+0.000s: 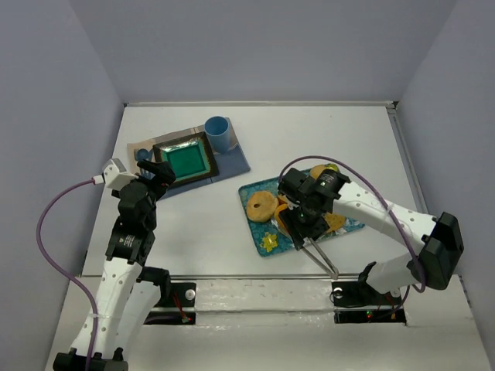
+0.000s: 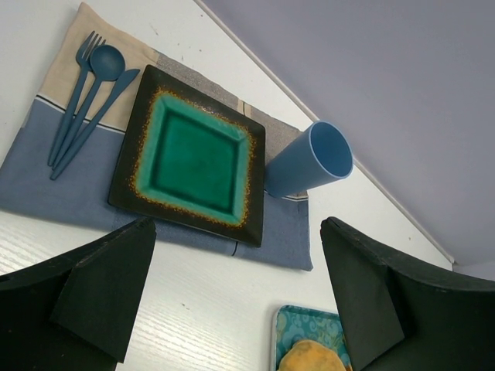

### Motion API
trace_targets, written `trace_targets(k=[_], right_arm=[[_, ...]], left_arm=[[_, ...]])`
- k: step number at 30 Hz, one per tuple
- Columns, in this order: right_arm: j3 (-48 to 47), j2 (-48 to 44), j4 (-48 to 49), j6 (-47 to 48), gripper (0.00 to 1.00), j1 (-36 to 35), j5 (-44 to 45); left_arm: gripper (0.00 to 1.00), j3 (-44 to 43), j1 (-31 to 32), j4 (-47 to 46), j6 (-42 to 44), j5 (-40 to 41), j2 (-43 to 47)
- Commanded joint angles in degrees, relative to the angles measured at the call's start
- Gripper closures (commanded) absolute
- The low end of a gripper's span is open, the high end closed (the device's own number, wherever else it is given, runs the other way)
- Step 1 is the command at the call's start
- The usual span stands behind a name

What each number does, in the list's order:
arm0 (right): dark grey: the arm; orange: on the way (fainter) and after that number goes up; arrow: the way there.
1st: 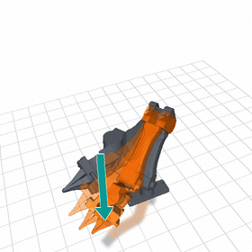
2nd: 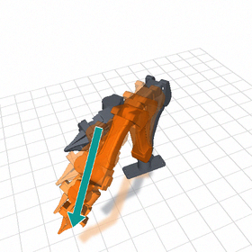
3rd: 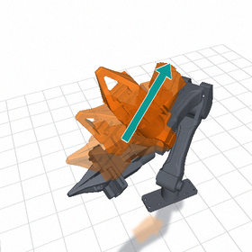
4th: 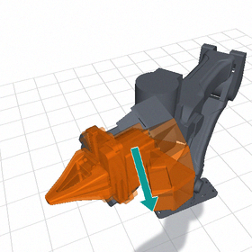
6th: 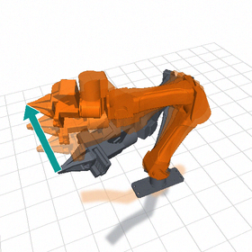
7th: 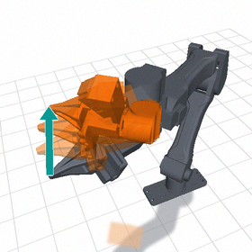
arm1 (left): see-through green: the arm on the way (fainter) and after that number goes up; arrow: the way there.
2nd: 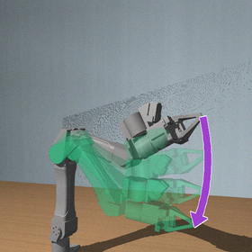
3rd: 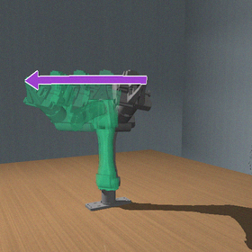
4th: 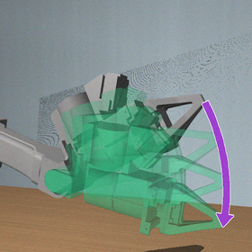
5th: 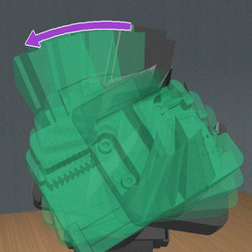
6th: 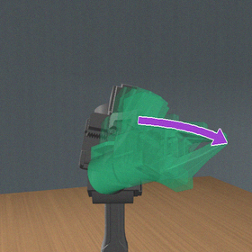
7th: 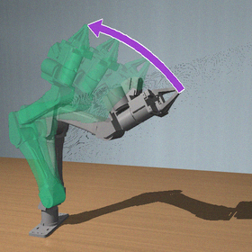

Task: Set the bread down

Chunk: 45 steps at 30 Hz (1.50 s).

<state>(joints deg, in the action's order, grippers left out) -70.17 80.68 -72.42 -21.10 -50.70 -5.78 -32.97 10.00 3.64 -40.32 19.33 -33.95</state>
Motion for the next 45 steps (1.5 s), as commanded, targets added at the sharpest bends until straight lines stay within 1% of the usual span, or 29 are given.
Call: trace_targets(k=[1,9,13,15,16,17,18,20,22,25,30,32,34,35,36,37,38,40,41,43,45], right_arm=[[0.9,0.8,2.5,1.4,0.4,-0.5,-1.7],[1.4,3.9,3.5,1.7,0.39,-0.5,0.0],[1.2,5.4,4.4,2.2,0.42,-0.5,0.3],[1.0,6.0,4.7,2.2,0.46,-0.5,1.0],[1.0,6.1,4.6,2.0,0.51,-0.5,1.7],[0.9,6.4,4.6,1.9,0.53,-0.5,2.1],[0.9,6.4,4.5,1.7,0.58,-0.5,2.2],[0.9,6.1,4.4,1.4,0.61,-0.5,2.4],[0.5,5.5,3.5,0.7,0.66,-0.5,3.2],[-1.3,3.4,1.9,-0.4,0.71,-0.5,4.6],[-5.5,-1.6,-0.4,-1.3,0.73,-0.5,5.4],[-7.6,-4.2,1.8,-1.0,0.73,-0.5,5.4],[-8.1,-5.9,6.1,-0.9,0.73,-0.5,7.5],[-7.8,-7.3,11.9,-0.5,0.74,-0.5,6.2],[-7.7,-7.7,14.8,1.0,0.74,-0.5,3.9],[-7.9,-8.0,20.4,1.8,0.75,-0.5,2.8],[-8.0,-8.2,23.1,2.5,0.74,-0.5,2.8],[-9.8,-6.8,29.4,5.0,0.74,-0.5,0.9],[-10.8,-5.4,31.1,6.1,0.74,-0.5,-0.4],[-14.7,0.4,35.2,9.0,0.72,-0.5,-3.7],[-19.4,6.2,35.4,10.5,0.71,-0.5,-4.9]], left_arm=[[0.01,0.6,0.0,-2.8,0.6,0.4,-0.1],[0.01,0.5,0.0,-2.9,0.7,0.3,-0.5],[0.01,0.5,0.0,-2.9,0.9,0.0,-0.6],[0.01,0.5,0.0,-2.8,0.9,0.1,-0.4],[0.01,0.5,0.0,-2.8,0.9,0.1,-0.5],[0.01,0.5,0.0,-2.8,0.9,0.1,-0.5],[0.01,0.5,0.0,-2.8,0.9,0.0,-0.5],[0.01,0.5,0.1,-2.8,0.9,0.0,-0.5],[0.01,0.5,0.1,-2.7,0.9,0.0,-0.4],[0.01,0.5,0.0,-2.7,0.9,-0.1,-0.4],[0.01,0.5,0.0,-2.6,0.9,-0.1,-0.4],[0.01,0.5,0.1,-2.7,0.9,-0.1,-0.3],[0.01,0.5,0.0,-2.8,0.9,-0.2,-0.4],[0.01,0.5,0.0,-2.7,0.9,-0.1,-0.4],[0.01,0.5,0.0,-2.7,0.9,-0.1,-0.4],[0.01,0.5,0.1,-2.8,0.7,-0.5,-0.3],[0.01,0.6,0.0,-3.1,0.8,-0.9,-0.4],[0.01,0.5,0.0,-3.1,1.0,-1.7,-0.6],[0.01,0.5,0.1,-3.1,1.0,-1.8,-0.6],[0.01,0.6,0.0,-3.1,0.9,-1.9,-0.4],[0.01,0.6,0.0,-2.9,1.0,-1.8,-0.2]])
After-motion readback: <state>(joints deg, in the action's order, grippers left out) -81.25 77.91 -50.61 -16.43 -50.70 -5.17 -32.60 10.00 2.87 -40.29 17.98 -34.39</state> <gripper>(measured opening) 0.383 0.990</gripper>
